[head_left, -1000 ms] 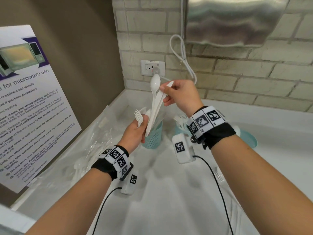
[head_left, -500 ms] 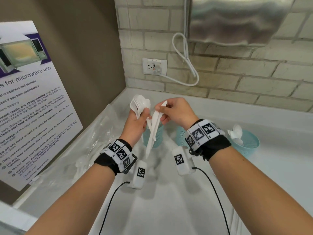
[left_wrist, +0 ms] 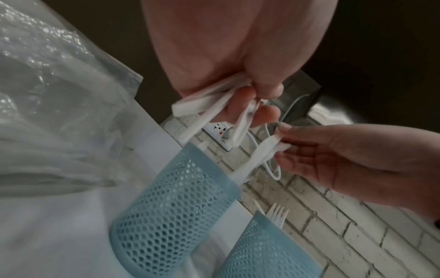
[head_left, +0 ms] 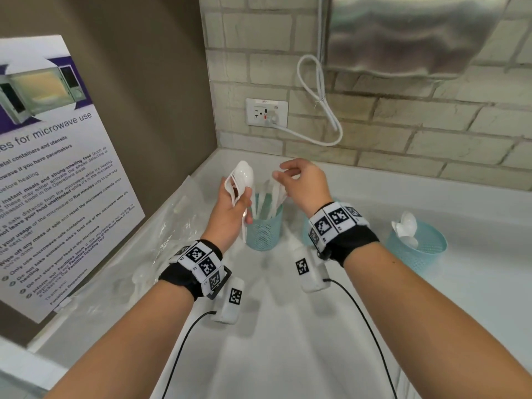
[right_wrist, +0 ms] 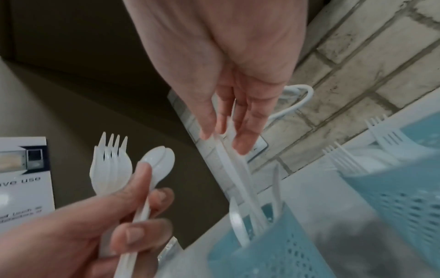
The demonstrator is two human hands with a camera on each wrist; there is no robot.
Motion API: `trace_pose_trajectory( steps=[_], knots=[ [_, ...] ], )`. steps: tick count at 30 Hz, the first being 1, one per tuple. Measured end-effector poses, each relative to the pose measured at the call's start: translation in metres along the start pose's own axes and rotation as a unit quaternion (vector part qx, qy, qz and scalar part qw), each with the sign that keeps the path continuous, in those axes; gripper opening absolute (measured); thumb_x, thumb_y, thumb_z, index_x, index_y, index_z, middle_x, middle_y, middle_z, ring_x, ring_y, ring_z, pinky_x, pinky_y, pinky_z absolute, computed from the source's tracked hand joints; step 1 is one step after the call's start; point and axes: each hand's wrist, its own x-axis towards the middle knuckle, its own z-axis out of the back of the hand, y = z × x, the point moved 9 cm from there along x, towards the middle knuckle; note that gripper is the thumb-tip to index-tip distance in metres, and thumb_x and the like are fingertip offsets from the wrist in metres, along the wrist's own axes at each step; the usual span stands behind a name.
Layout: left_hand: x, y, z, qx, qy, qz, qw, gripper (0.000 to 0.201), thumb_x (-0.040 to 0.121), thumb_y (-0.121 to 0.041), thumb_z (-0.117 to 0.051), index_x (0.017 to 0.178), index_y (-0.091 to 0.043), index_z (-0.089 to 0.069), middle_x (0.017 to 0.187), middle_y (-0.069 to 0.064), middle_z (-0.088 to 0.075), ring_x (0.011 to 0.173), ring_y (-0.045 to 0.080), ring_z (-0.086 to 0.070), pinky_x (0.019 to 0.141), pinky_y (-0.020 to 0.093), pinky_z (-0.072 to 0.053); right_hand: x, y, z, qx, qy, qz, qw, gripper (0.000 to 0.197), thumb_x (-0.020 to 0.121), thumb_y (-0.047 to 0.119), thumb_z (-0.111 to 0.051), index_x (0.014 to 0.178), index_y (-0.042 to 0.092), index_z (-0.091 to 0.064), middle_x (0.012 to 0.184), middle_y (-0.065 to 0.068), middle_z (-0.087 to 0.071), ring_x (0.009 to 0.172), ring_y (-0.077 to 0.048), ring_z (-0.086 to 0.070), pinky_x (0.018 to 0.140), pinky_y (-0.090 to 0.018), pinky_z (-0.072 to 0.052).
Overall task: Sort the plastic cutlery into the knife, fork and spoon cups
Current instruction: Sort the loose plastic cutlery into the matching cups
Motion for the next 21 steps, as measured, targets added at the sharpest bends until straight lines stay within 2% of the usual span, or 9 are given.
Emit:
trace_pose_trajectory(
  steps=[3, 5, 7, 9, 11, 14, 16, 19, 21],
  knots=[
    [0.000, -0.002, -0.003, 0.032, -0.006, -0.008, 0.999, 0.017, 0.098, -0.018, -0.047, 0.102, -0.034, -0.040, 0.082, -0.006, -0.049, 0.054, 0.003, -0.047, 0.054, 0.020, -0.043, -0.013, 0.008, 0.004, 0.001, -0.019, 0.039, 0.999, 0.038, 0.084, 0.046, -0.063, 0.110, 0.018, -0.066, 0.108, -0.001, -0.060, 0.096, -0.011, -0.057, 0.086, -0.026, -0.046],
    [0.000, -0.004, -0.009, 0.054, -0.003, -0.022, 0.998, 0.022, 0.097, -0.010, -0.046, 0.104, -0.029, -0.039, 0.084, -0.008, -0.051, 0.064, 0.006, -0.051, 0.057, 0.020, -0.044, -0.029, 0.019, -0.004, 0.065, 0.033, 0.055, 0.996, 0.038, 0.084, 0.049, -0.063, 0.112, 0.023, -0.064, 0.108, 0.001, -0.059, 0.085, -0.006, -0.056, 0.076, -0.019, -0.044],
    [-0.002, -0.005, -0.020, 0.061, 0.007, -0.023, 0.998, 0.024, 0.092, -0.008, -0.046, 0.110, -0.024, -0.039, 0.088, -0.011, -0.053, 0.075, 0.010, -0.053, 0.066, 0.024, -0.047, -0.045, 0.024, -0.018, 0.096, 0.086, 0.061, 0.990, 0.045, 0.077, 0.048, -0.071, 0.114, 0.026, -0.058, 0.104, 0.000, -0.059, 0.074, -0.006, -0.053, 0.069, -0.018, -0.042],
    [-0.006, -0.007, -0.031, 0.081, 0.007, -0.023, 0.996, 0.031, 0.087, -0.026, -0.053, 0.115, -0.021, -0.040, 0.091, -0.012, -0.053, 0.083, 0.013, -0.057, 0.078, 0.035, -0.052, -0.052, 0.021, -0.027, 0.116, 0.089, 0.064, 0.987, 0.055, 0.067, 0.048, -0.078, 0.108, 0.021, -0.055, 0.101, -0.005, -0.060, 0.076, -0.009, -0.056, 0.070, -0.021, -0.046],
    [-0.010, -0.009, -0.043, 0.132, 0.019, -0.044, 0.990, 0.035, 0.083, -0.045, -0.048, 0.111, -0.027, -0.038, 0.091, -0.009, -0.055, 0.086, 0.020, -0.060, 0.081, 0.042, -0.052, -0.053, 0.014, -0.028, 0.104, 0.054, 0.062, 0.991, 0.055, 0.066, 0.054, -0.073, 0.100, 0.014, -0.055, 0.098, -0.011, -0.062, 0.082, -0.018, -0.061, 0.075, -0.031, -0.052],
    [-0.016, -0.008, -0.062, 0.189, 0.054, -0.049, 0.979, 0.024, 0.093, -0.034, -0.046, 0.111, -0.031, -0.030, 0.093, -0.015, -0.053, 0.085, 0.011, -0.057, 0.076, 0.028, -0.049, -0.050, 0.001, -0.019, 0.054, 0.027, 0.041, 0.997, 0.033, 0.086, 0.037, -0.059, 0.099, 0.007, -0.059, 0.097, -0.014, -0.064, 0.089, -0.024, -0.063, 0.081, -0.041, -0.052],
    [-0.020, -0.010, -0.071, 0.195, 0.070, -0.050, 0.977, 0.027, 0.096, -0.022, -0.044, 0.118, -0.026, -0.029, 0.095, -0.015, -0.052, 0.082, 0.005, -0.056, 0.072, 0.023, -0.047, -0.048, -0.006, -0.007, 0.040, 0.033, 0.035, 0.998, 0.023, 0.094, 0.023, -0.053, 0.101, 0.002, -0.060, 0.099, -0.016, -0.064, 0.091, -0.024, -0.063, 0.078, -0.031, -0.051],
    [-0.017, -0.010, -0.085, 0.205, 0.078, -0.058, 0.974, 0.033, 0.096, -0.015, -0.048, 0.123, -0.024, -0.030, 0.095, -0.015, -0.052, 0.082, 0.007, -0.058, 0.068, 0.021, -0.044, -0.046, 0.002, 0.026, 0.059, 0.043, 0.048, 0.996, 0.019, 0.097, 0.015, -0.049, 0.088, 0.001, -0.059, 0.079, -0.007, -0.062, 0.068, -0.012, -0.058, 0.058, -0.009, -0.042],
    [-0.014, -0.006, -0.095, 0.179, 0.084, -0.048, 0.979, 0.031, 0.096, -0.016, -0.048, 0.121, -0.023, -0.032, 0.092, -0.014, -0.053, 0.081, 0.011, -0.059, 0.072, 0.026, -0.047, -0.043, 0.011, 0.054, 0.043, 0.038, 0.059, 0.997, 0.019, 0.098, 0.017, -0.047, 0.080, 0.009, -0.052, 0.068, 0.001, -0.050, 0.058, -0.007, -0.046, 0.053, -0.010, -0.037]
  ],
)
